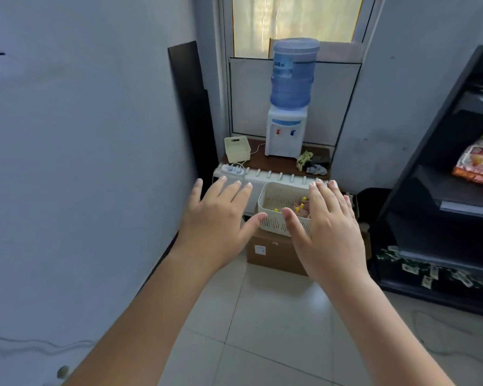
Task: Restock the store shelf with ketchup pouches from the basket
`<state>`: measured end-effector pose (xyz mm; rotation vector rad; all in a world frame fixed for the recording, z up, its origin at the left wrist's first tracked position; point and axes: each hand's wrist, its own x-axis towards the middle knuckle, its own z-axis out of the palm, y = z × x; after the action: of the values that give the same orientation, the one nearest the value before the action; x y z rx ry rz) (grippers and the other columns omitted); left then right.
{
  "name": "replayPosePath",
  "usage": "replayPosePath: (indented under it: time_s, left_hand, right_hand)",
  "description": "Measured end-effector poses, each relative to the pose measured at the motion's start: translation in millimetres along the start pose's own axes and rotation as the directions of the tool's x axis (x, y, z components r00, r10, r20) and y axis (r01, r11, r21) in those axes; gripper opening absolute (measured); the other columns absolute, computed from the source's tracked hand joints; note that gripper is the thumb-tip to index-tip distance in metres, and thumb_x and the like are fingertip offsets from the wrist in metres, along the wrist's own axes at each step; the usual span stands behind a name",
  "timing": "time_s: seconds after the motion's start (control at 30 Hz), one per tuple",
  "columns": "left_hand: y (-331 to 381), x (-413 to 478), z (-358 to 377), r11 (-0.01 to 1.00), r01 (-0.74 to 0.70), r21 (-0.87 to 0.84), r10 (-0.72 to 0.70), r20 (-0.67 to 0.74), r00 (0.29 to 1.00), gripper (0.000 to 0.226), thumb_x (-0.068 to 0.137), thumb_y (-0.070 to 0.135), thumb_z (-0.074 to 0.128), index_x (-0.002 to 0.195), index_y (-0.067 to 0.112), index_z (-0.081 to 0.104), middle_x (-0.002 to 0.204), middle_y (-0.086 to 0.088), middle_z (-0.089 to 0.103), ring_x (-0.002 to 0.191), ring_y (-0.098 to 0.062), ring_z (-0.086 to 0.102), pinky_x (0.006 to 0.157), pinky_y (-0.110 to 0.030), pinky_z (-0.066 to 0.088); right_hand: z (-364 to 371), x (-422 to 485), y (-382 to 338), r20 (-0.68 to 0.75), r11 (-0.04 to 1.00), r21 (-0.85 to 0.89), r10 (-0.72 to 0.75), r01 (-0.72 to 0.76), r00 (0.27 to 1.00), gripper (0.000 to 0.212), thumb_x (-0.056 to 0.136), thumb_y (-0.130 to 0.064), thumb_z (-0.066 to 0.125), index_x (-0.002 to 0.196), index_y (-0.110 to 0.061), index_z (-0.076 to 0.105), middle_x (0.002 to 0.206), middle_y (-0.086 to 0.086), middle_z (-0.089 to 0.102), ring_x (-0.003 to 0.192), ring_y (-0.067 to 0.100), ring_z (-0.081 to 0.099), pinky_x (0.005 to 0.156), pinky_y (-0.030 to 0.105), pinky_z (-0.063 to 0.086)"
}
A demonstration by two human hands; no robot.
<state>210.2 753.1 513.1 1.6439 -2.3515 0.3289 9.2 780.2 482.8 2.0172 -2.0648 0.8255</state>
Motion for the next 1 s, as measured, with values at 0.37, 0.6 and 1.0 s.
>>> replayPosePath:
  time_s: [0.37, 0.6, 1.0]
  left_hand:
    - [-65.1, 190.3, 106.7, 0.99, -0.126, -0.069, 0.128, 0.029, 0.991, 0.076, 0.095, 0.068, 0.019, 0.146, 0.021, 0.048, 0.149, 0.001, 0.053, 0.144, -0.021, 0.042, 0.122, -0.053, 0.023]
    - [-97.9, 326.5, 179.0, 0.97, -0.219, -0.104, 0.229, 0.093, 0.969, 0.076, 0.094, 0.066, 0.021, 0.142, 0.016, 0.053, 0.147, -0.004, 0.056, 0.14, -0.026, 0.047, 0.121, -0.051, 0.027]
    - [-45.8, 549.8, 352.1, 0.932, -0.282, -0.226, 0.338, 0.264, 0.904, 0.051, 0.098, 0.048, 0.051, 0.138, 0.017, 0.054, 0.14, -0.001, 0.059, 0.136, -0.024, 0.049, 0.121, -0.046, 0.027]
  right_hand:
    - [117.9, 158.0, 29.4, 0.059, 0.988, -0.105, 0.124, -0.118, 0.991, 0.084, 0.098, -0.068, 0.021, 0.156, -0.009, 0.035, 0.163, 0.01, 0.036, 0.156, 0.024, 0.02, 0.128, 0.042, 0.016]
    - [182.7, 256.4, 63.2, 0.064, 0.963, -0.15, 0.233, -0.222, 0.97, 0.076, 0.101, -0.061, 0.027, 0.155, -0.008, 0.038, 0.162, 0.009, 0.039, 0.156, 0.024, 0.024, 0.128, 0.041, 0.017]
    - [300.1, 412.0, 230.0, 0.242, 0.929, -0.208, 0.352, -0.306, 0.904, 0.068, 0.102, -0.051, 0.038, 0.155, -0.009, 0.039, 0.161, 0.006, 0.041, 0.155, 0.023, 0.024, 0.126, 0.038, 0.014]
